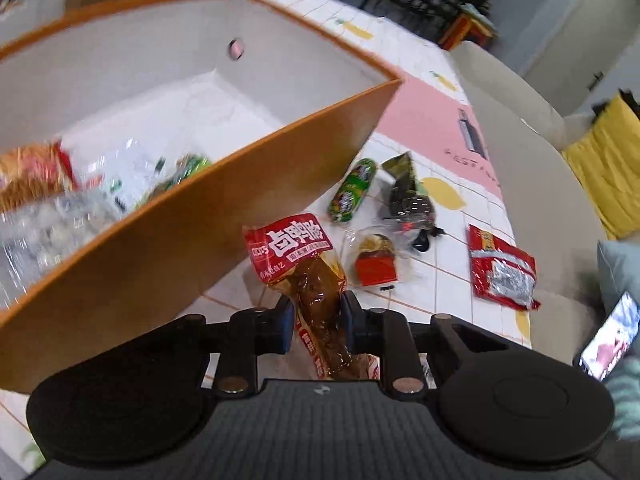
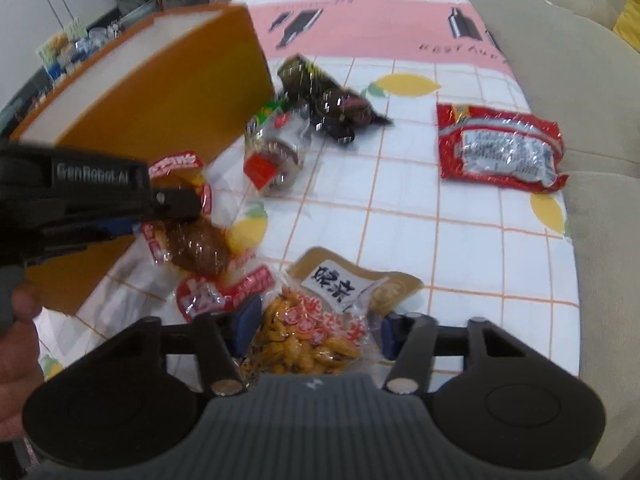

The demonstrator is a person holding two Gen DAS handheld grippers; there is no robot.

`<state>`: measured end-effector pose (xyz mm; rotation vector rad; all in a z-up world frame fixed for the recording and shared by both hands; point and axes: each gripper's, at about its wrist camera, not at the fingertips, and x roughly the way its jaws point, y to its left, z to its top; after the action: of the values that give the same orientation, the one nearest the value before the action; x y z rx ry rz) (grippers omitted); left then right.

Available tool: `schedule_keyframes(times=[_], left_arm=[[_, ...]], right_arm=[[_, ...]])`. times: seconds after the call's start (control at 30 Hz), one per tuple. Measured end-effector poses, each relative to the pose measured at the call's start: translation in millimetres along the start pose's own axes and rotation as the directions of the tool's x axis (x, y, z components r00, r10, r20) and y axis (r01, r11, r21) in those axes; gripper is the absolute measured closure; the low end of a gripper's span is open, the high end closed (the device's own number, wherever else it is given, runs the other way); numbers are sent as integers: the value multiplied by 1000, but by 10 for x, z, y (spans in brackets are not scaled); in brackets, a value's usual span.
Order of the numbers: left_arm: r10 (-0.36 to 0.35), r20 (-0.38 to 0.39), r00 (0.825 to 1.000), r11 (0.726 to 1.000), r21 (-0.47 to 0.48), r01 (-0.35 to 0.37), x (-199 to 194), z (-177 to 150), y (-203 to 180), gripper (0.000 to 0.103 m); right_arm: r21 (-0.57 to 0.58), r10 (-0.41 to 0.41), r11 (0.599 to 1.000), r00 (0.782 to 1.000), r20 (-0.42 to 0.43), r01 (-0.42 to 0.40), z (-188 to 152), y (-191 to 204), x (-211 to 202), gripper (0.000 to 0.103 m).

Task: Organize snacks
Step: 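Lift both held packets and carry them over the open box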

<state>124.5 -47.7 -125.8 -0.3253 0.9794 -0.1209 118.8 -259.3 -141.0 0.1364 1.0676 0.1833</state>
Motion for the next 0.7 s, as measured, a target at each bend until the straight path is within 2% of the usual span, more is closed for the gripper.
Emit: schedule_keyframes(times=[0.03, 0.07, 0.27, 0.3, 0.4, 0.7], left_arm=[[-1, 7, 1000, 1000, 11, 1, -29, 3, -11, 77], [-5, 7, 1000, 1000, 22, 5, -56, 12, -19, 78], [1, 5, 1000, 996, 92, -1, -191, 12, -74, 78], [1, 3, 1000, 995, 104, -1, -206, 12, -86, 78], [-3, 1, 1000, 991, 135, 3, -258, 4, -123, 78], [-14, -3, 1000, 984, 176, 14, -397, -2, -167, 79]], right_arm=[[11, 17, 1000, 1000, 10, -17, 20, -17, -38, 71], [15, 11, 1000, 1000, 21, -12, 35, -28, -72, 75], [54, 47, 997, 999, 27, -48, 46, -67, -112, 81], [49, 55, 997, 998, 38, -57, 50, -56, -139, 100], [37, 72, 997, 995, 62, -74, 68, -22, -213, 102], [2, 61, 998, 994, 87, -62, 54, 92, -336, 102]])
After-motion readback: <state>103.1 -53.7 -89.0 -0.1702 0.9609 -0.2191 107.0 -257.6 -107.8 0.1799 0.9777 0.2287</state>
